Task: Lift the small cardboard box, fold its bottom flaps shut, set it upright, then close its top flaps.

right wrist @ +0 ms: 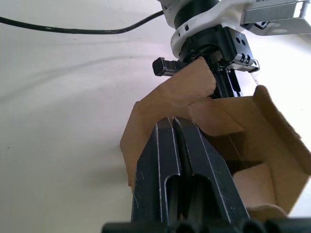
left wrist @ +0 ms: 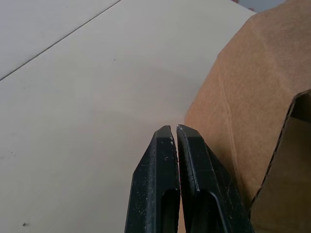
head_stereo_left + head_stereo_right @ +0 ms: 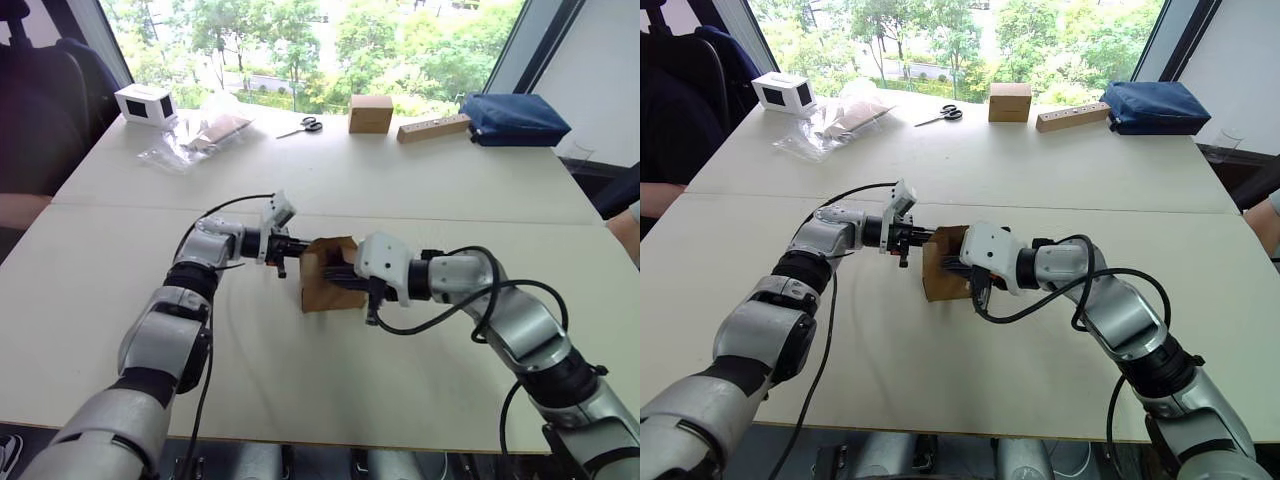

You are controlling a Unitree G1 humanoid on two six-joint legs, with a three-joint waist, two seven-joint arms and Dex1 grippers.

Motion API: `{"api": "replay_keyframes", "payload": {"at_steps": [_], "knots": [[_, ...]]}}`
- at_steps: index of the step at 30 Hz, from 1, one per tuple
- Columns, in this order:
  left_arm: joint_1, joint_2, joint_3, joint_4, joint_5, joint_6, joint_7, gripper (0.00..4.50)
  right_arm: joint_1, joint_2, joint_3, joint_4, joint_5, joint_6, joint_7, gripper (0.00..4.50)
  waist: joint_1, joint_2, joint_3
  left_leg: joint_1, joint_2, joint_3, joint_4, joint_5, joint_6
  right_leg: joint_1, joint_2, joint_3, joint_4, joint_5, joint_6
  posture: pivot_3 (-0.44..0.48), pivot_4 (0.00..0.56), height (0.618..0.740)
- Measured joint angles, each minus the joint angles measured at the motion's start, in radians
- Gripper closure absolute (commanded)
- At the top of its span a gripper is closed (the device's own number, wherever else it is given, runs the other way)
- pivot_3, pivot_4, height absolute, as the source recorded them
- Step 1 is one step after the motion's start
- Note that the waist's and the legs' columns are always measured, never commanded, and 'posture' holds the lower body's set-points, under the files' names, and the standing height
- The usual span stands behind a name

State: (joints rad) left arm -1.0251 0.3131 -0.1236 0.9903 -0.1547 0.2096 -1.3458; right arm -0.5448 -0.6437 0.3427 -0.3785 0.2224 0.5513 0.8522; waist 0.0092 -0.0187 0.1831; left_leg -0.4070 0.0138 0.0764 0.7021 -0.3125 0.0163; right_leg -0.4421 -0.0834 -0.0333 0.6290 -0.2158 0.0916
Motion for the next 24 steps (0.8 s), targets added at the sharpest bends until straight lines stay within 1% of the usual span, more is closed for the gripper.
{"api": "replay_keyframes", "payload": {"at_steps": [7,13,16,17,20,22,24], "knots": [[0.009,0.0,0.001,-0.034,-0.002,0.005,0.006,4.36,-0.002,0.031,0.01,0.04,-0.023,-0.018,0.02,4.5,0.0,0.0,0.0,0.0,0.0,0.0,0.0,0.0,0.0,0.0,0.0,0.0,0.0,0.0,0.0,0.0,0.15,0.74],[0.051,0.011,0.038,-0.073,-0.01,0.015,0.075,4.36,-0.008,0.041,0.012,0.059,-0.037,-0.029,0.035,4.5,-0.001,0.0,0.0,0.0,0.0,0.0,0.0,0.0,0.0,0.0,0.0,0.0,0.0,0.0,0.0,0.0,0.15,0.74],[0.08,0.043,0.078,-0.132,-0.027,0.037,0.117,4.36,-0.01,0.05,0.013,0.078,-0.044,-0.04,0.041,4.5,-0.005,0.0,0.0,0.0,0.001,-0.001,0.0,0.0,0.0,0.0,0.0,0.0,0.0,0.0,0.0,0.0,0.15,0.74],[0.095,0.064,0.1,-0.163,-0.034,0.055,0.133,4.36,-0.01,0.051,0.013,0.087,-0.047,-0.043,0.044,4.5,-0.007,0.0,0.0,0.0,0.001,-0.001,0.0,0.0,0.0,0.0,0.0,0.0,0.0,0.0,0.0,0.0,0.15,0.74],[0.17,0.129,0.143,-0.329,-0.081,0.151,0.15,4.36,-0.013,0.058,0.015,0.093,-0.053,-0.052,0.05,4.5,-0.018,0.0,0.0,0.0,0.002,-0.001,0.0,0.0,-0.001,0.0,0.0,0.0,0.001,0.0,0.0,0.0,0.15,0.74],[0.268,0.18,0.192,-0.56,-0.166,0.319,0.172,4.36,-0.017,0.064,0.014,0.101,-0.053,-0.058,0.056,4.5,-0.023,0.0,0.0,0.0,0.003,-0.002,0.0,0.0,-0.001,0.0,0.0,0.0,0.002,0.0,0.0,0.0,0.15,0.74],[0.346,0.203,0.214,-0.746,-0.242,0.447,0.192,4.36,-0.02,0.068,0.013,0.111,-0.053,-0.059,0.058,4.5,-0.024,0.0,0.0,0.0,0.003,-0.002,0.0,0.003,-0.005,0.0,-0.001,0.001,0.002,0.0,0.0,0.0,0.15,0.74]]}}
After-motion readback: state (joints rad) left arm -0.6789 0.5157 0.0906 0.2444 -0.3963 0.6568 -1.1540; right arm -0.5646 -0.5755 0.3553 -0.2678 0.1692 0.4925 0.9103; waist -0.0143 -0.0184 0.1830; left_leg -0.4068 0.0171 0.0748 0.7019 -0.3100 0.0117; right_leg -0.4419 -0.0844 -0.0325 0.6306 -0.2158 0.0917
